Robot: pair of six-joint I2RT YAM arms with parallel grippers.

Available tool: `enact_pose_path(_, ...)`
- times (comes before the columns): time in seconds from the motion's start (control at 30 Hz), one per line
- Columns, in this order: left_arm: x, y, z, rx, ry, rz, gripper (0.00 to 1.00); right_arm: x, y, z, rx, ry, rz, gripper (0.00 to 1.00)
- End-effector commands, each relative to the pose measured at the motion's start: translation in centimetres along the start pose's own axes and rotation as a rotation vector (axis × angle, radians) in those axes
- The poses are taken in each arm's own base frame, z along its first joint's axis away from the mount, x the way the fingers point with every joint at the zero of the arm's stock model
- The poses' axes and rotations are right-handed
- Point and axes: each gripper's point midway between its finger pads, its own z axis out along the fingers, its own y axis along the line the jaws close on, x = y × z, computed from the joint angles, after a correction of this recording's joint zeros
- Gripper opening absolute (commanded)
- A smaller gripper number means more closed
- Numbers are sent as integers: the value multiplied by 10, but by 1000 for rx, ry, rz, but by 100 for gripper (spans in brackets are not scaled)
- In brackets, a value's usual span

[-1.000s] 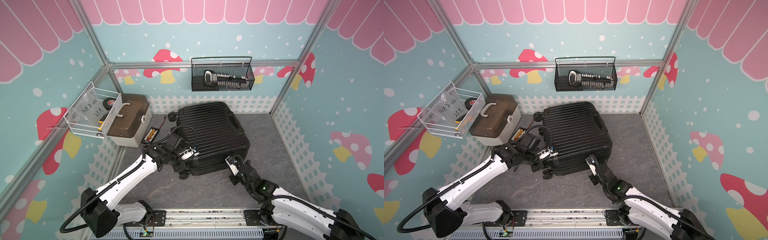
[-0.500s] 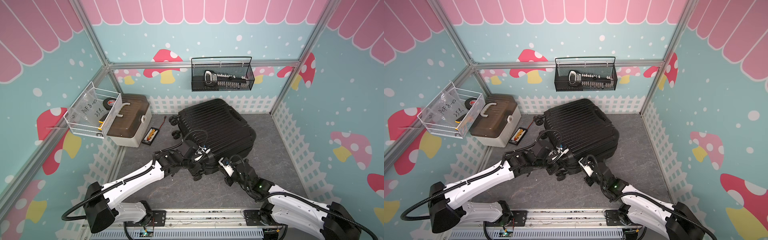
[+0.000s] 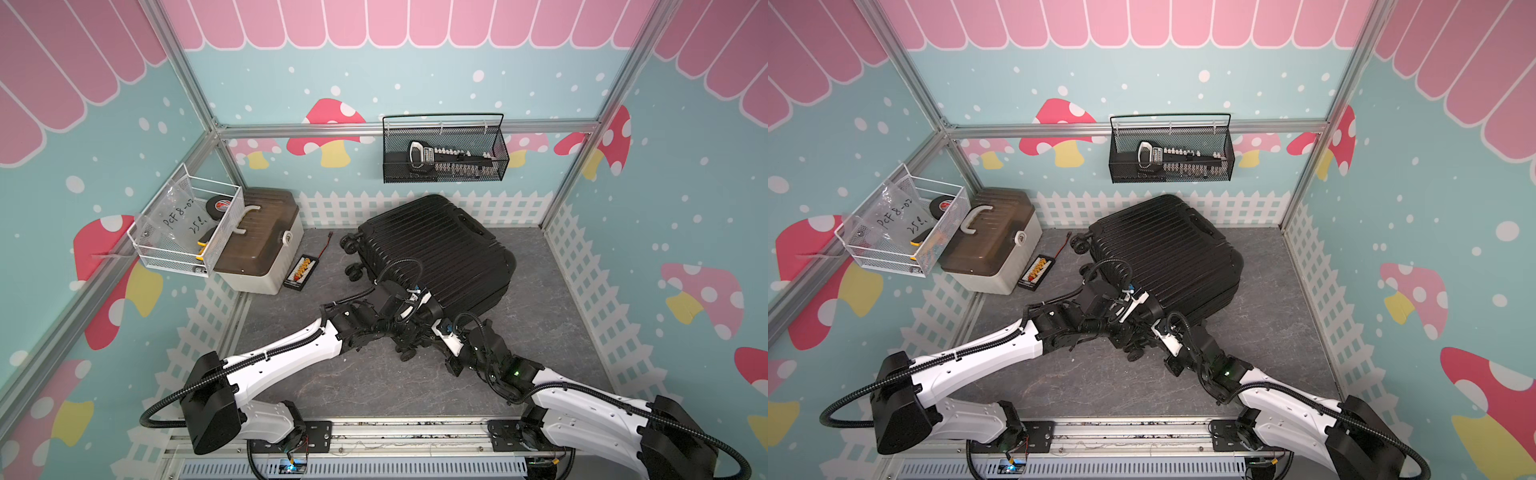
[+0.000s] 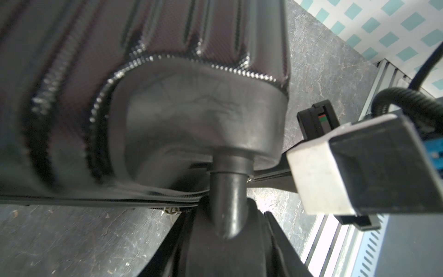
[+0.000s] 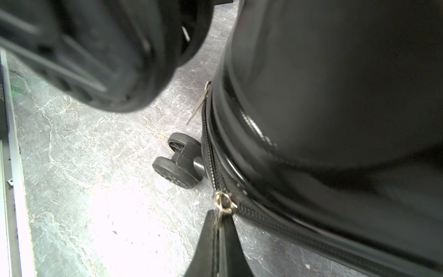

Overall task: Close the suitcase zippers
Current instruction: Zip the zipper on the suitcase.

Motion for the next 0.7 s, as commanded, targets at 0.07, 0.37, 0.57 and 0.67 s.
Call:
enact_pose_path(0.07, -53, -18, -26, 28, -197, 63, 54, -17, -6, -9, 55, -85, 13, 0)
enact_pose_path(0.37, -60, 43, -81, -206, -145, 97, 81, 7, -38, -26, 253, -29, 85, 0)
enact_pose_path(0.57, -65, 138, -114, -342, -141, -20, 81, 12, -59, -39, 386, -9, 118, 0)
enact_pose_path(0.67, -64, 185, -123, -353, -151, -74, 81, 14, -65, -43, 421, -7, 120, 0)
